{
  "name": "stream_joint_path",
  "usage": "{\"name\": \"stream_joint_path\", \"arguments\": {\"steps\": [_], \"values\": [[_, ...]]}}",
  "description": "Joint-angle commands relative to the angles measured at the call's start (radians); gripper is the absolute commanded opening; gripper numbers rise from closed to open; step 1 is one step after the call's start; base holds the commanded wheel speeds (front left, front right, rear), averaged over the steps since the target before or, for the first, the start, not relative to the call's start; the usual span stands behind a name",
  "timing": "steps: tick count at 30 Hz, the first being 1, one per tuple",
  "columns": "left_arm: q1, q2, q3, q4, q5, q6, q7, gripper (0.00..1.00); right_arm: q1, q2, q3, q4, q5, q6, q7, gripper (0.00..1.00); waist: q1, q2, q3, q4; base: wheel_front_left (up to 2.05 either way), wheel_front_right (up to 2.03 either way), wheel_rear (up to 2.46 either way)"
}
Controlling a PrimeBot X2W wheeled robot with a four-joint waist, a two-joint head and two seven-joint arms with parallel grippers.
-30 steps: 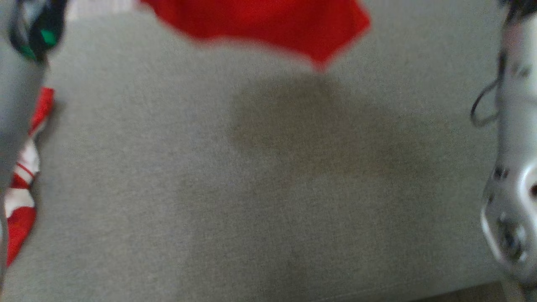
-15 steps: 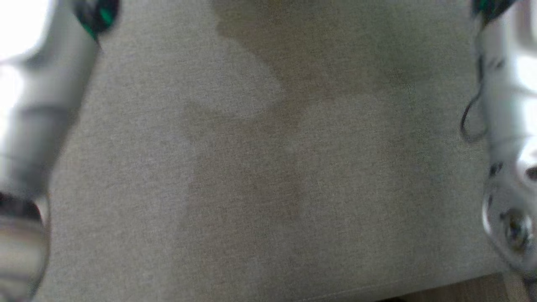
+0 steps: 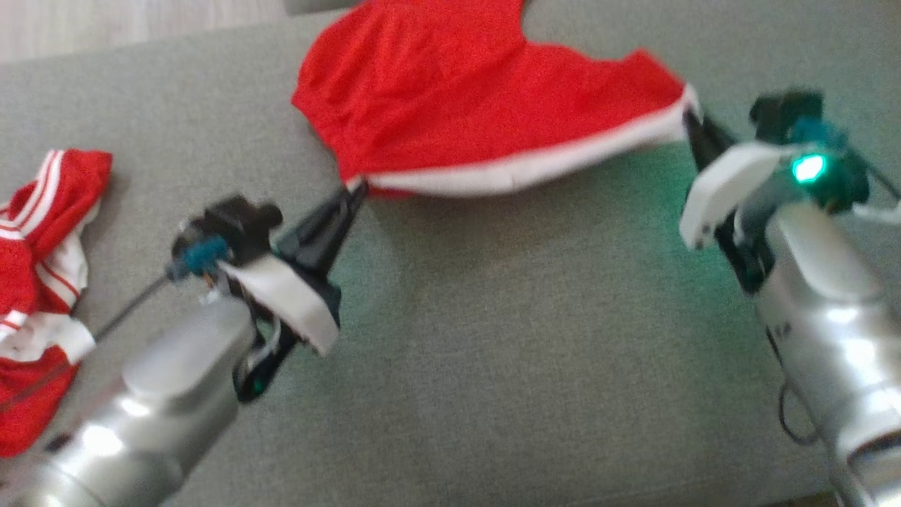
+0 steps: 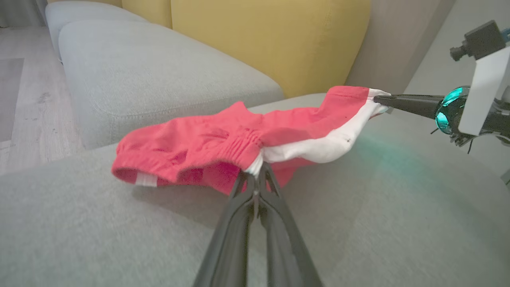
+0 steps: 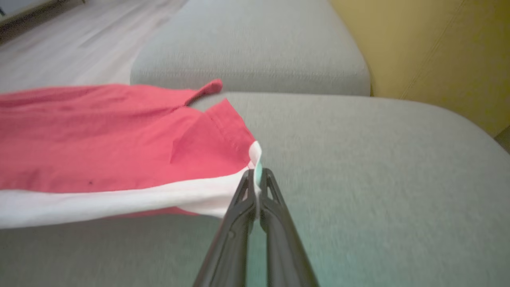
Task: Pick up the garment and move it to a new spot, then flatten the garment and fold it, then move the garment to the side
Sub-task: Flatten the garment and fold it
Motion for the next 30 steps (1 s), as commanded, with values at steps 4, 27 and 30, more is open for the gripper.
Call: {"name": "stream_joint_path", "arguments": {"steps": [4,27,30], "values": [[0.065,0.04,0.003,-0.055,0.047,0.002,-0.012,0.0,0.111,-0.094,0.161,-0.141,0.142,-0.001,0.097,0.0,0.0002,0.0,-0.068,0.008,0.0,0.0,0.0],[0.449,0.033,0.047,-0.257,0.122,0.061,-0.012,0.0,0.557,-0.505,0.193,-0.709,0.538,-0.001,0.496,0.0,0.0002,0.0,-0.254,0.026,0.0,0.0,0.0],[0.436,0.034,0.078,-0.278,0.123,0.074,-0.012,0.0,0.564,-0.484,0.126,-0.75,0.501,-0.001,0.513,0.0,0.0002,0.0,-0.247,0.037,0.0,0.0,0.0]]}}
